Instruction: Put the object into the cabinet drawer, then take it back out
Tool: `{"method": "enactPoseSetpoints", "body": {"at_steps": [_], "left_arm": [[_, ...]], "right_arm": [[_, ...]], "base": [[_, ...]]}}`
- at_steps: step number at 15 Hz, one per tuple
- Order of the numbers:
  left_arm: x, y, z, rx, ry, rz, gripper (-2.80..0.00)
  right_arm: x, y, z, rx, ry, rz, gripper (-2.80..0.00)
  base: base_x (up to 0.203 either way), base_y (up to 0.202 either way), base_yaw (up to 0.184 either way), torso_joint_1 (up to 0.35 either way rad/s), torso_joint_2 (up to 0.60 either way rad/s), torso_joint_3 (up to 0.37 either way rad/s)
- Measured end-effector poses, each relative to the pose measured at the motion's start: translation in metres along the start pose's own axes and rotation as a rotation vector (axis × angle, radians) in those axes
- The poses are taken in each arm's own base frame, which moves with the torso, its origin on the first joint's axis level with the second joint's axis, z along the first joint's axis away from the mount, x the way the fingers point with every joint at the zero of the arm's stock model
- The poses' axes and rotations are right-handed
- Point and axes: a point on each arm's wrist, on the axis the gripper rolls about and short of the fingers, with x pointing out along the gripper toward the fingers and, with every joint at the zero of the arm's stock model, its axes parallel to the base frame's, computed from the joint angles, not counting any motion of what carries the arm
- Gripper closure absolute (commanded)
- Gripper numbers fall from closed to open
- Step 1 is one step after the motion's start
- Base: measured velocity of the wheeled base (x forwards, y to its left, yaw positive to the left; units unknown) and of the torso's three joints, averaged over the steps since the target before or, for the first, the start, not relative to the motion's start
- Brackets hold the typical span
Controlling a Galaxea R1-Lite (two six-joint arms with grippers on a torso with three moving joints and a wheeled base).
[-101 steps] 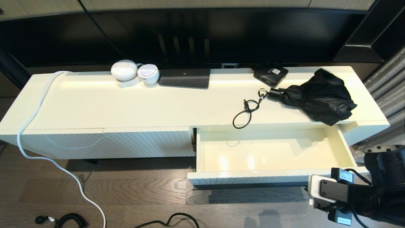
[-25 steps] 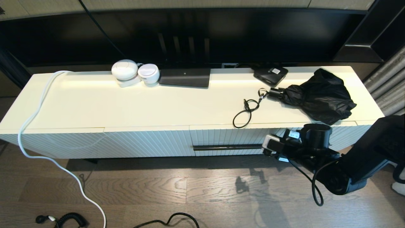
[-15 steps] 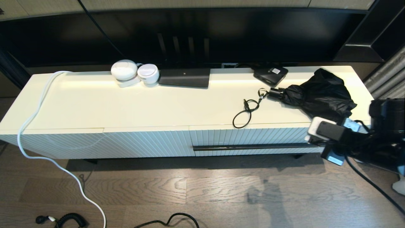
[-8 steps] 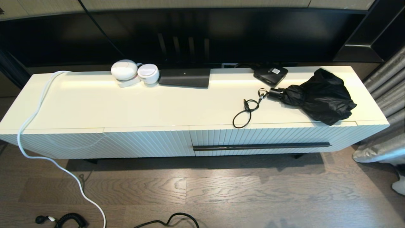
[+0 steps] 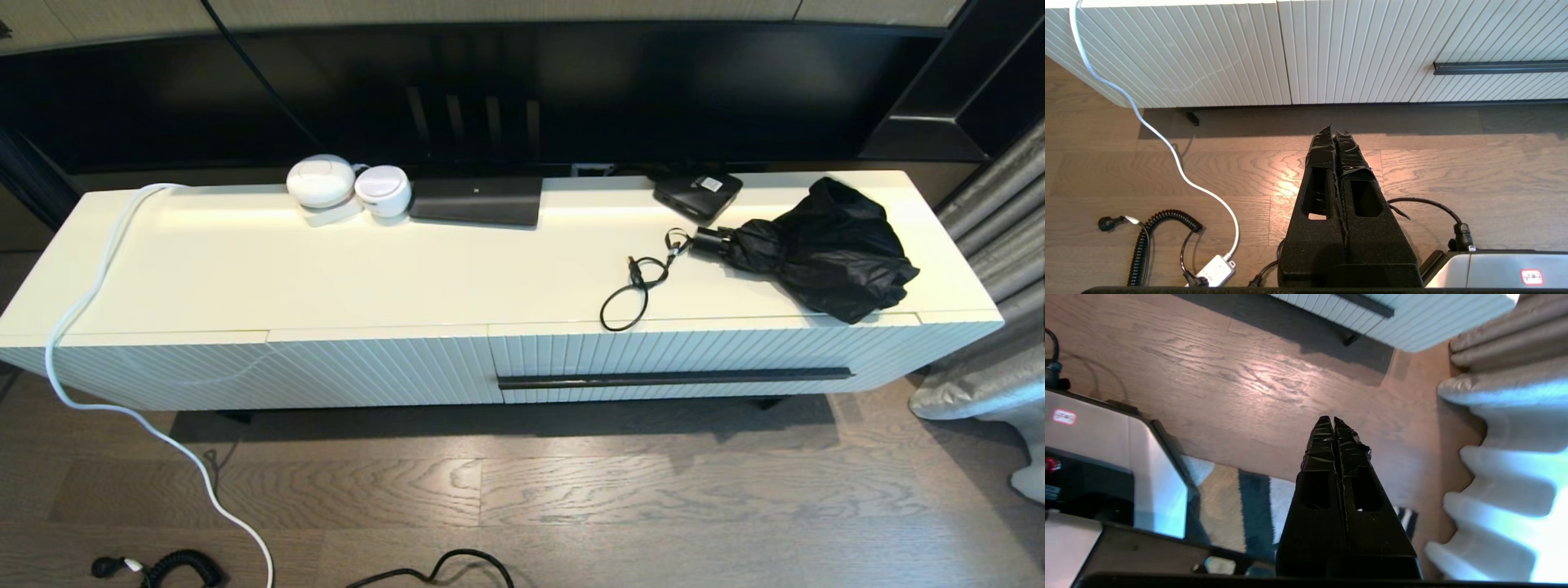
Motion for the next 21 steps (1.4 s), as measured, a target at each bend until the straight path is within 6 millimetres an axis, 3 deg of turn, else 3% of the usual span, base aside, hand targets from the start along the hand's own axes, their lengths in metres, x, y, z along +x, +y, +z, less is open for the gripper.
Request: {"method": "enactPoseSetpoints", "body": {"at_steps": [3, 8, 14, 18, 21], "left_arm": [[0.000, 0.000, 0.000, 0.000, 0.000, 0.000, 0.00], [0.000, 0.000, 0.000, 0.000, 0.000, 0.000, 0.00], [0.000, 0.000, 0.000, 0.000, 0.000, 0.000, 0.00], [0.000, 0.000, 0.000, 0.000, 0.000, 0.000, 0.00], [0.000, 0.000, 0.000, 0.000, 0.000, 0.000, 0.00]], "right_arm": [[-0.006, 0.012, -0.034, 0.082, -0.005, -0.022, 0.00], [-0.006, 0.025, -0.069, 0.125, -0.061, -0.038, 0.00], [0.011, 0.028, -0.076, 0.203, -0.185, -0.070, 0.00], [0.042, 0.033, -0.089, 0.220, -0.311, -0.054, 0.00], [0.048, 0.035, -0.092, 0.235, -0.360, -0.035, 0.00]], "base": [[0.000, 0.000, 0.000, 0.000, 0.00, 0.000], [0.000, 0.000, 0.000, 0.000, 0.00, 0.000], [0.000, 0.000, 0.000, 0.000, 0.00, 0.000], [0.000, 0.000, 0.000, 0.000, 0.00, 0.000], [0.000, 0.000, 0.000, 0.000, 0.00, 0.000]]}}
